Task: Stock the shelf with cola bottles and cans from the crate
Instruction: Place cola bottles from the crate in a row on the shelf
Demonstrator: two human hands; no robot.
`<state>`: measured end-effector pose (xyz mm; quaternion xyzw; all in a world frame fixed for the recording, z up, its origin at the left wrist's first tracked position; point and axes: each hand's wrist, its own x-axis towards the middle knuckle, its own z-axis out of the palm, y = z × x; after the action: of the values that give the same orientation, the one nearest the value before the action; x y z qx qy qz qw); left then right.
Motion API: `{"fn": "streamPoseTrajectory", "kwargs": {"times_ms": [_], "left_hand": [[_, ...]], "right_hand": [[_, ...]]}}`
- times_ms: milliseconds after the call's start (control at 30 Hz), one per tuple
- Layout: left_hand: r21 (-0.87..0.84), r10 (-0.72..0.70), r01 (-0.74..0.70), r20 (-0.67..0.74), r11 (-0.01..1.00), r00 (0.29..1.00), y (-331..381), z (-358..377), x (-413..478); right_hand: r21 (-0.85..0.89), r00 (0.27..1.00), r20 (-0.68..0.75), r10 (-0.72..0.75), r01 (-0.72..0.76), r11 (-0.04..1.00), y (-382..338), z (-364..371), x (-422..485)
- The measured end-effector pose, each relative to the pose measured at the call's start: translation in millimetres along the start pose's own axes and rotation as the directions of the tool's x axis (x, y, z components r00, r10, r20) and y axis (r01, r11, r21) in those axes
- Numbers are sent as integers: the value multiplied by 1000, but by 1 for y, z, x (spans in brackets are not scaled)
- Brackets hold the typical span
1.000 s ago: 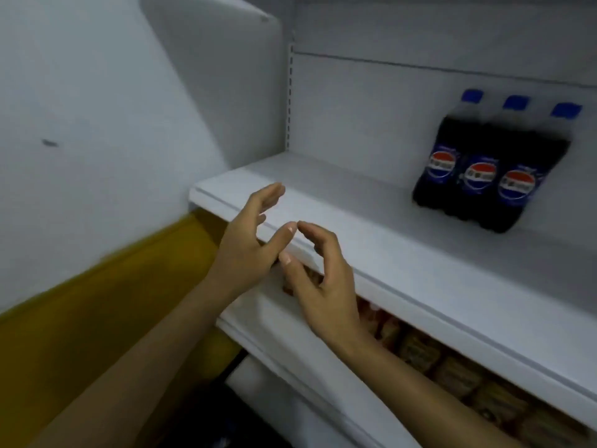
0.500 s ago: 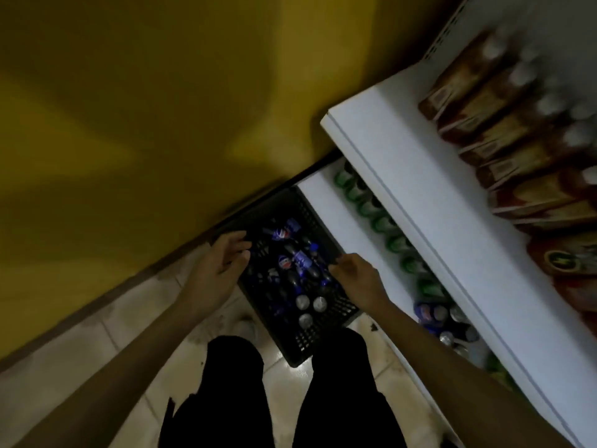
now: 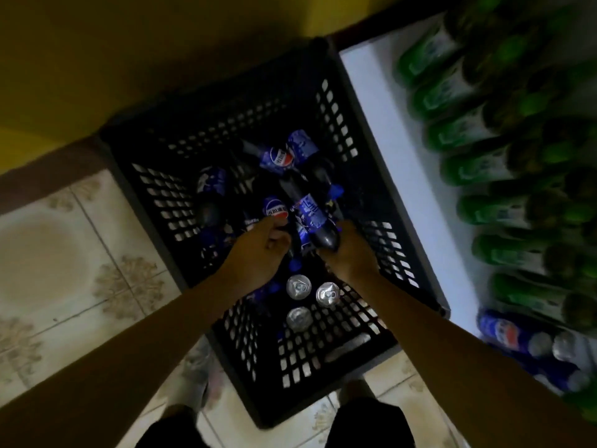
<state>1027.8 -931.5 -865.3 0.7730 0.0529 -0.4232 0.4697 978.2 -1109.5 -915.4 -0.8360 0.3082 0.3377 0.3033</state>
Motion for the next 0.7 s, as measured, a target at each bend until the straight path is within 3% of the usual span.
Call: {"fn": "streamPoseTrajectory", "kwargs": {"times_ms": [67,267,333,433,533,600,700], "left_hand": [[-4,-19,19,11,1000,1000,-22,17,31],[-51,-39,40,24,998,999,-57,39,59],[-12,-35,36,28,999,999,-55,36,45],[168,40,-42,17,985,999,-43,21,18],[335,148,-155,46,929,988,-14,-4,-14],[461,215,-232,90,856,972,15,-20,-44],[627,376,-400,180,668,909,66,-41,-98]], "right_hand": [[-55,998,-62,-31,28,998,6,17,40],[-308,999,-48,-8,-7,951,12,50,90],[-244,999,-21,37,-41,969,5,41,83],[43,974,193,119,-130,991,-15,6,50],[318,875,443,195,-357,878,-41,-47,-9],[339,797,565,214,-460,821,-52,-86,-53],[366,697,700,154,-536,761,-69,-149,-126]]}}
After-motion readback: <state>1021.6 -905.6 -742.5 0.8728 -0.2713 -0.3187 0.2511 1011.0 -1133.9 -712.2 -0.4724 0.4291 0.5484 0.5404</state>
